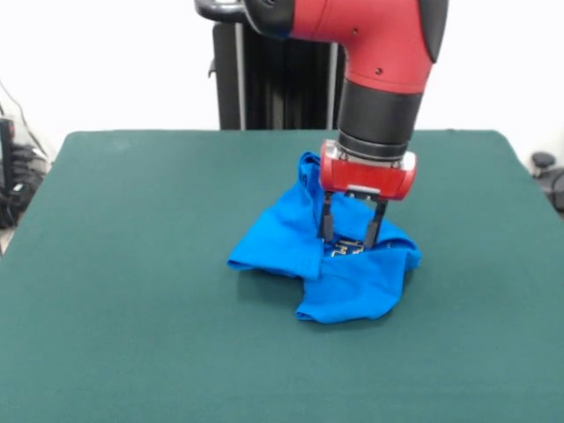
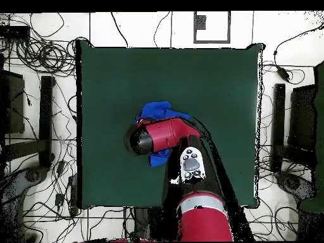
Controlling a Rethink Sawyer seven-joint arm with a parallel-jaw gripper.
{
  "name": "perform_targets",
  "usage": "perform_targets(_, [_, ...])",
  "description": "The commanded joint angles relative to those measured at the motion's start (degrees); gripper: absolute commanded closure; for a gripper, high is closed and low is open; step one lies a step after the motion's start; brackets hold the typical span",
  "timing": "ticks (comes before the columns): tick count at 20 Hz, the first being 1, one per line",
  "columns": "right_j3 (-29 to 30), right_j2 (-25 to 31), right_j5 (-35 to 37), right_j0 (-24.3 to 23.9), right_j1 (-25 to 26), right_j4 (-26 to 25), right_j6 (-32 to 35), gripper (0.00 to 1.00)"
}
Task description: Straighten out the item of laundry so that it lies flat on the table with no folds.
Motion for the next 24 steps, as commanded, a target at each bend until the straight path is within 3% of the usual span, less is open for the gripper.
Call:
perform_targets(1, [-0.06, -0.95, -3.19, 2.23, 4.79, -1.19, 5.67, 0.00])
perform_targets(15, [-0.34, -1.47, 0.35, 1.34, 2.08, -0.53, 2.73, 0.00])
perform_targets(24, [-3.97, -4.36, -0.53, 4.35, 5.94, -1.23, 5.36, 0.00])
